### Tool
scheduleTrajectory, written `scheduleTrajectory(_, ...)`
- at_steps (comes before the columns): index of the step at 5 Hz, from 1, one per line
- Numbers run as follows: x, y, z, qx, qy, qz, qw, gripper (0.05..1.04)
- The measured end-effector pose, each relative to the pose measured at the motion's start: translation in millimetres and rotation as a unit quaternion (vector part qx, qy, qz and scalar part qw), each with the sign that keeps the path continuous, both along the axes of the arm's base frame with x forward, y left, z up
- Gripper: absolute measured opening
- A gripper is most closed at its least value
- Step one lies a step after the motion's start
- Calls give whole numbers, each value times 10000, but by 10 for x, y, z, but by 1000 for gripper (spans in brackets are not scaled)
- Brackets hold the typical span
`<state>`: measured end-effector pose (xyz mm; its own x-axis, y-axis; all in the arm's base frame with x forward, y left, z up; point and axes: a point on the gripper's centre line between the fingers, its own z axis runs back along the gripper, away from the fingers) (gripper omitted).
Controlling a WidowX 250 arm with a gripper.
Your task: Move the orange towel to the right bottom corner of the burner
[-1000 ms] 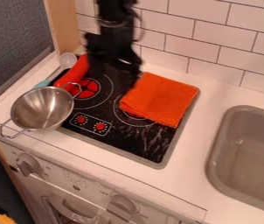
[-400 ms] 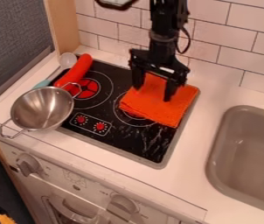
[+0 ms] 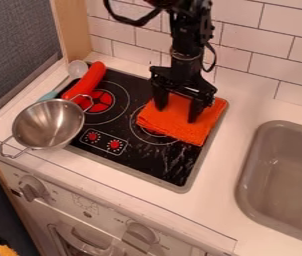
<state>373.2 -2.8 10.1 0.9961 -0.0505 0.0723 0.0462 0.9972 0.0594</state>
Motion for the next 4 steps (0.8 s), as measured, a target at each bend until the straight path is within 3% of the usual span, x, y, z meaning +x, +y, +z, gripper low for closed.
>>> scheduleTrajectory(2,-464,70,30,-21,138,-295,9995,1000)
scheduleTrajectory(3,-759,66,154,-111,198,-379,9990,999)
scheduleTrajectory(4,-1030,19,205,-27,201,-423,9989,999)
